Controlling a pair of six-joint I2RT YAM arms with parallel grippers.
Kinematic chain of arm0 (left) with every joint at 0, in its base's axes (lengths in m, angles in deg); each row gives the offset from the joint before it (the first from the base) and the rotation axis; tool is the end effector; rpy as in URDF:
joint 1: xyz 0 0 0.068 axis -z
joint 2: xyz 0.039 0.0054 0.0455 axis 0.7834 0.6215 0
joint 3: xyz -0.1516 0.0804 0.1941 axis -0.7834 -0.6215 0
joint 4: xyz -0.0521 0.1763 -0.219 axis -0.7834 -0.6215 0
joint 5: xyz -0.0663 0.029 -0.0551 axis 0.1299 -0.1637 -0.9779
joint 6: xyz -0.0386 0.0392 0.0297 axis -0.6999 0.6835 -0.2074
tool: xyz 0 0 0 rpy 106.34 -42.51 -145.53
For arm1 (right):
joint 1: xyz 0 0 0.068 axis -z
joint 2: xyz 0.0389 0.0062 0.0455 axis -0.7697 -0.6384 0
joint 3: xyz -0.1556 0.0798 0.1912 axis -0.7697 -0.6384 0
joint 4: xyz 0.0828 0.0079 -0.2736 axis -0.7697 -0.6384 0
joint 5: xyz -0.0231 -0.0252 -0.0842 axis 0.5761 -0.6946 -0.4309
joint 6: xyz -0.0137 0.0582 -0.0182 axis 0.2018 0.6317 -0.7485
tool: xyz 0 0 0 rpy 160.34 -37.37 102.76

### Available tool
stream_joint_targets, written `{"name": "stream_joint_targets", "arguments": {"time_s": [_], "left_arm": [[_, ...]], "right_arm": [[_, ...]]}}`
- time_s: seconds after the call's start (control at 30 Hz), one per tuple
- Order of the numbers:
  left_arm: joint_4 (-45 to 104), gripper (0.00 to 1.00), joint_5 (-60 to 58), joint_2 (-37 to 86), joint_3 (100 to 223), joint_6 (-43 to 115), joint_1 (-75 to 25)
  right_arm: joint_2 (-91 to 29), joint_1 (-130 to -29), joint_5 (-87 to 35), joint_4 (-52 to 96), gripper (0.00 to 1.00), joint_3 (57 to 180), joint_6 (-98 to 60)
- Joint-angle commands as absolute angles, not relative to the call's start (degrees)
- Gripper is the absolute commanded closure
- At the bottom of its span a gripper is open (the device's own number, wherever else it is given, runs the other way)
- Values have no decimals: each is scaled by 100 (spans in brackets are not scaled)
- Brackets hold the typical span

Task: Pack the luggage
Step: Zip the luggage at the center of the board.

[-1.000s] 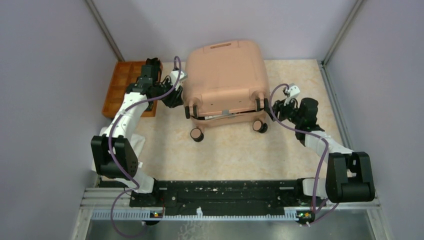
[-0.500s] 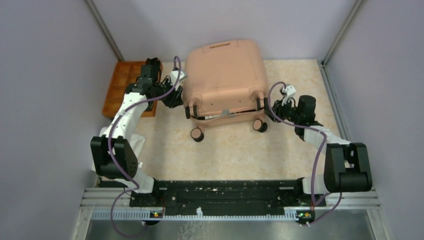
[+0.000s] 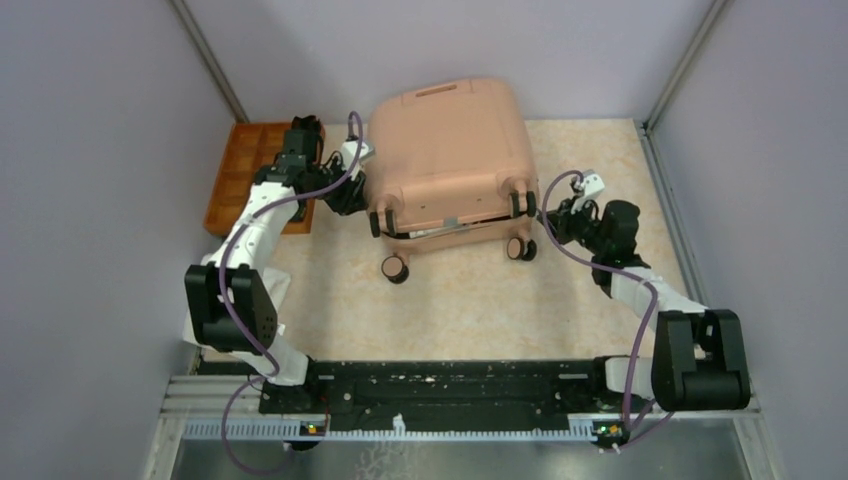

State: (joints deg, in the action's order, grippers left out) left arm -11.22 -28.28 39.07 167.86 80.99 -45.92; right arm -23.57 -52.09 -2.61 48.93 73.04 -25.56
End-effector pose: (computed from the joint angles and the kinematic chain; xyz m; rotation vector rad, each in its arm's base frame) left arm 0.3653 -0.0639 0.2807 1.0078 2.0696 -0.5124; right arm 0.2962 0.0339 0.1770 -0.4027 1.8141 0.5330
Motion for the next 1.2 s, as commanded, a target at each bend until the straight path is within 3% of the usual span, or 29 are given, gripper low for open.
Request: {"name": "stream_joint_targets", "arguments": {"time_s": [0.0,0.33,0.53,0.7,0.9,1.17], "left_arm": [[-906,65,-3100,4142,16982,8185,-4604],[-822,65,-3105,4189,16963,8159,-4481],[-748,65,-3084,4240,16963,8135,-4427],[-620,68,-2960,4392,16942,8193,-4206],[-605,68,-2790,4556,17111,8262,-3898],[-609,69,-2672,4784,17305,8324,-3557]], "right_arm": [[-1857,-5273,-143,5564,100,7177,-2356],[-1824,-5501,30,5481,100,7034,-1890],[-1898,-5507,71,6030,100,6910,-397],[-2096,-5688,51,7818,100,6299,1433],[-2359,-6106,-57,7966,100,6393,2030],[-3058,-6893,-504,9603,100,6079,3008]]}}
